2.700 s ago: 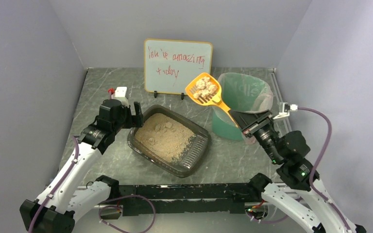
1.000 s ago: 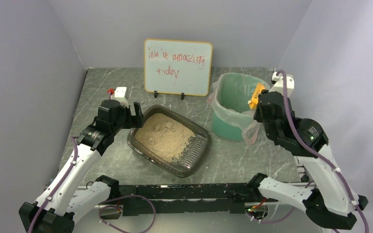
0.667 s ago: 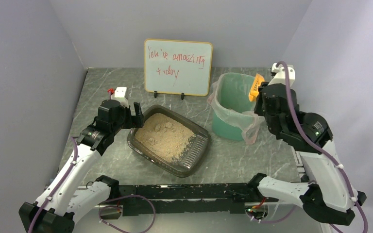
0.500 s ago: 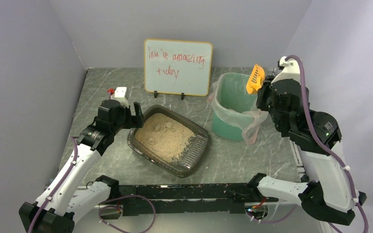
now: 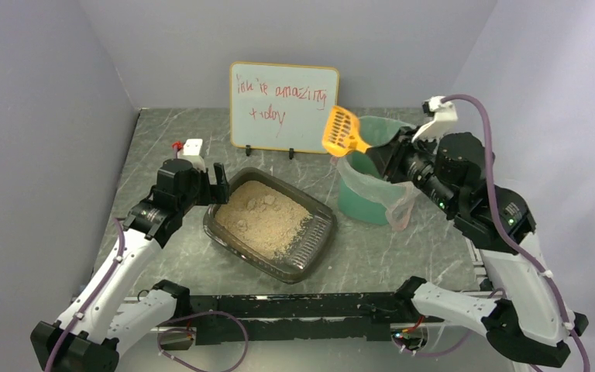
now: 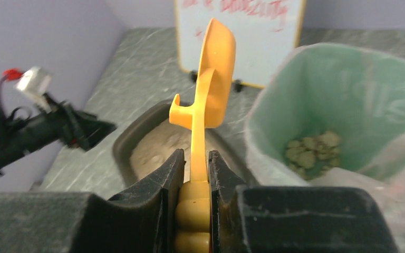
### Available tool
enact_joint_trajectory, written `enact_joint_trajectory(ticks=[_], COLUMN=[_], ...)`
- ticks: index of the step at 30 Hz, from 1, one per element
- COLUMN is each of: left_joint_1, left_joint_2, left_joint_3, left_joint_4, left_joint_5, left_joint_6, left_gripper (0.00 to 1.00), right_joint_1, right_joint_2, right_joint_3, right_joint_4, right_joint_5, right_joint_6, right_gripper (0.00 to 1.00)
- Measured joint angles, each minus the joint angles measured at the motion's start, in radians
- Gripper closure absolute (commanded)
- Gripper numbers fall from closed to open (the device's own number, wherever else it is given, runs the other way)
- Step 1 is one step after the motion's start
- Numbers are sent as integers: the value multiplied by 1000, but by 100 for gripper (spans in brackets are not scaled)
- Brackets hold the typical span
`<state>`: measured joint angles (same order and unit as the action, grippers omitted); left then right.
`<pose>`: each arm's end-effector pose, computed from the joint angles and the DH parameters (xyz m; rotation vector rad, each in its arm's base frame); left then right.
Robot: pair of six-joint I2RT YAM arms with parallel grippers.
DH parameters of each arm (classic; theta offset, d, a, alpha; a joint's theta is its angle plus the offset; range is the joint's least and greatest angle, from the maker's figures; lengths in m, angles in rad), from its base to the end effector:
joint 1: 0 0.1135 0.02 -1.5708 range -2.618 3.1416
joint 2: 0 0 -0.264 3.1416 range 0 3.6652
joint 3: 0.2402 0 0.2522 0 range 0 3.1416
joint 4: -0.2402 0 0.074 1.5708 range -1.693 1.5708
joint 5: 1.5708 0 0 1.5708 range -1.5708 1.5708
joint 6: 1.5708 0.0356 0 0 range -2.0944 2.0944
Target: Clean the litter box
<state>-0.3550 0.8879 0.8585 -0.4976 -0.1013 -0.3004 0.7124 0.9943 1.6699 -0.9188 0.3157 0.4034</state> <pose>0.1837 -0.0643 0.3160 -0.0039 2.1080 -0.2889 0.1089 0.0795 0.5089 -0.0561 1.8301 0.5070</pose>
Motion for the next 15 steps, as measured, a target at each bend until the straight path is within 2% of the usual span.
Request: enact_joint_trajectory(ticks=[8, 15], left_joint_1=[0, -5], left_joint_2=[53, 171], left_joint_3=[0, 0], left_joint_4=[-5, -40], left_joint_5=[-13, -46], left_joint_6=[-5, -35], left_gripper=[10, 16], right_joint_1=[0, 0], right_joint_2=[-41, -70], right_joint_3=[-281, -491], right_joint_4=[182, 253], right_joint_5=[-273, -416], right_joint_6=[99, 161], right_gripper=[100, 100])
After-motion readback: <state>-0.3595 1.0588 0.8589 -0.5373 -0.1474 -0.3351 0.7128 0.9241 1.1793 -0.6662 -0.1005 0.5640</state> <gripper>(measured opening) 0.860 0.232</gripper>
